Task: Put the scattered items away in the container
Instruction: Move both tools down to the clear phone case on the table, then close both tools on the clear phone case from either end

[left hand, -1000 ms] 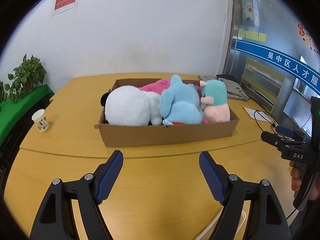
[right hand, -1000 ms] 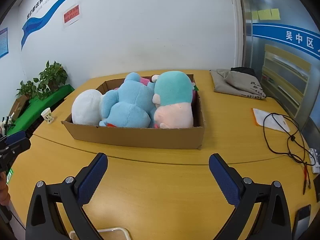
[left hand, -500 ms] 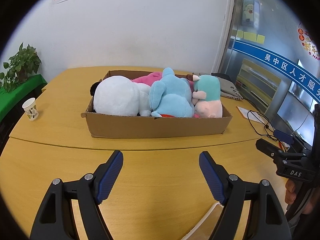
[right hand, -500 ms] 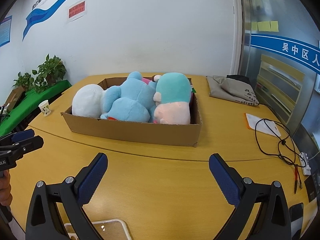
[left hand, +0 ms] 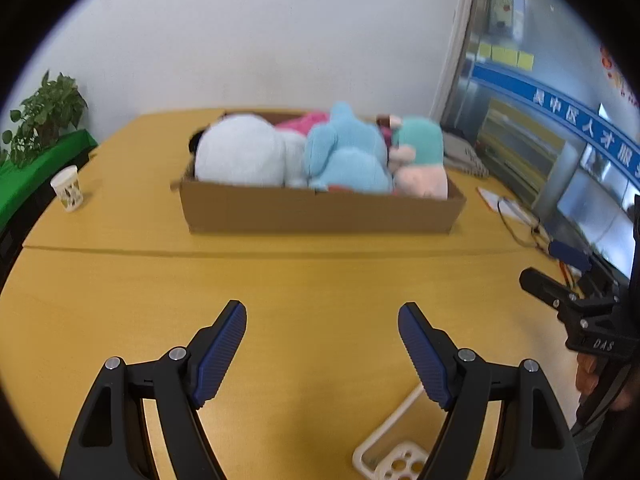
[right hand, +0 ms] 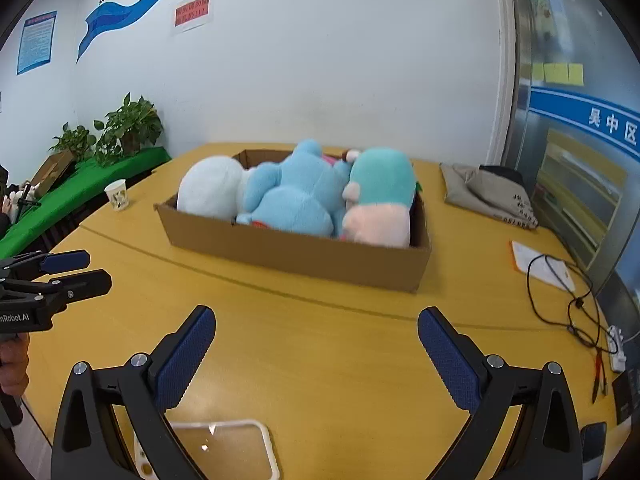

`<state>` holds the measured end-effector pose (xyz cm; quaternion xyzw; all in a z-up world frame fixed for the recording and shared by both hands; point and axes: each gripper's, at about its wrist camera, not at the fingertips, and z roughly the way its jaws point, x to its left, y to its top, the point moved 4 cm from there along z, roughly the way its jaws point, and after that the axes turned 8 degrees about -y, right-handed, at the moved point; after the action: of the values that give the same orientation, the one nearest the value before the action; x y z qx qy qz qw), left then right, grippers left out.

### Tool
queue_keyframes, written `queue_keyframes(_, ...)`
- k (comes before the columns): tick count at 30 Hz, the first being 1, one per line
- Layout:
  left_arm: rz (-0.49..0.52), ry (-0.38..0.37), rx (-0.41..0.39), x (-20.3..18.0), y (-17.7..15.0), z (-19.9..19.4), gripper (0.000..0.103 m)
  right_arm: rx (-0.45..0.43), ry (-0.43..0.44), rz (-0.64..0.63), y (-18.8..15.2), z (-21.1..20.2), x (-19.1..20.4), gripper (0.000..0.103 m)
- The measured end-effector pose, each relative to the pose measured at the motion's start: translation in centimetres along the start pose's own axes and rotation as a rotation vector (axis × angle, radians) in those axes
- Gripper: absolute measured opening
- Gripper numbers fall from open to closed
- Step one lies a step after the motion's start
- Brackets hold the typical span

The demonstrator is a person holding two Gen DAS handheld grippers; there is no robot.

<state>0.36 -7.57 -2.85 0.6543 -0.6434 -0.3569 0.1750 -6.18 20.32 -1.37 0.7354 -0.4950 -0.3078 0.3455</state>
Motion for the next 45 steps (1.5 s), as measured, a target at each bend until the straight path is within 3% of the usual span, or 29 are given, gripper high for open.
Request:
queue_keyframes(4, -0.003, -0.032, 0.158, 0.3, -4.1, 2.4, 0.078, 0.105, 0.050, -0.036, -4.8, 1.5, -0.3, 0.103)
queue_keyframes(9, 0.008, -0.077, 0.270, -0.7, -7.5, 4.0, 0.076, 0.240, 0.114, -0.049, -9.8, 3.5, 0.4, 0.098)
queue_keyframes(13, 0.023, -0.075, 0.343, -1.5, -9.2, 5.1, 0.058, 0.291, 0.138, -0.099, -11.6, 4.8, 1.9, 0.087)
queue_keyframes(19, -0.015, -0.104, 0.336, -1.3, -9.0, 5.2, 0.044, 0.298, 0.232, -0.126, -12.2, 4.8, 3.6, 0.081)
queue_keyframes(23, -0.022, -0.100, 0.327, -1.1, -8.3, 5.6, 0.039, 0.303, 0.292, -0.146, -12.5, 3.8, 4.7, 0.055)
queue_keyframes(27, -0.005, -0.091, 0.319, -1.1, -7.6, 6.2, 0.039, 0.306, 0.286, -0.133, -13.1, 2.9, 5.1, 0.053)
queue_keyframes(29, 0.052, -0.068, 0.299, -1.2, -7.2, 5.7, 0.038, 0.316, 0.296, -0.116, -13.5, 2.4, 5.0, 0.056)
queue_keyframes(31, 0.129, -0.107, 0.280, -1.6, -6.9, 4.5, 0.038, 0.335, 0.318, -0.113, -14.0, 1.8, 5.0, 0.057)
queue_keyframes(34, 0.315, -0.180, 0.255, -2.8, -7.2, 2.1, 0.050, 0.356, 0.373, -0.188, -14.9, 0.4, 5.2, 0.073)
queue_keyframes(36, 0.437, -0.261, 0.264, -4.0, -8.0, 0.8, 0.067, 0.319, 0.369, -0.303, -14.9, -0.5, 5.2, 0.082)
queue_keyframes(38, 0.569, -0.318, 0.287, -5.2, -9.1, 0.0, 0.068, 0.284, 0.366, -0.414, -14.4, -1.0, 5.1, 0.094)
queue_keyframes(40, 0.702, -0.333, 0.319, -6.4, -10.6, 0.0, 0.068, 0.214, 0.398, -0.572, -13.8, -1.8, 5.2, 0.097)
queue_keyframes(43, 0.848, -0.348, 0.403, -7.2, -12.5, 1.9, 0.068, 0.132, 0.526, -0.848, -13.7, -3.0, 6.2, 0.100)
queue_keyframes(45, 0.871, -0.378, 0.442, -7.2, -12.8, 3.1, 0.070, 0.125, 0.622, -1.004, -14.1, -3.1, 7.0, 0.100)
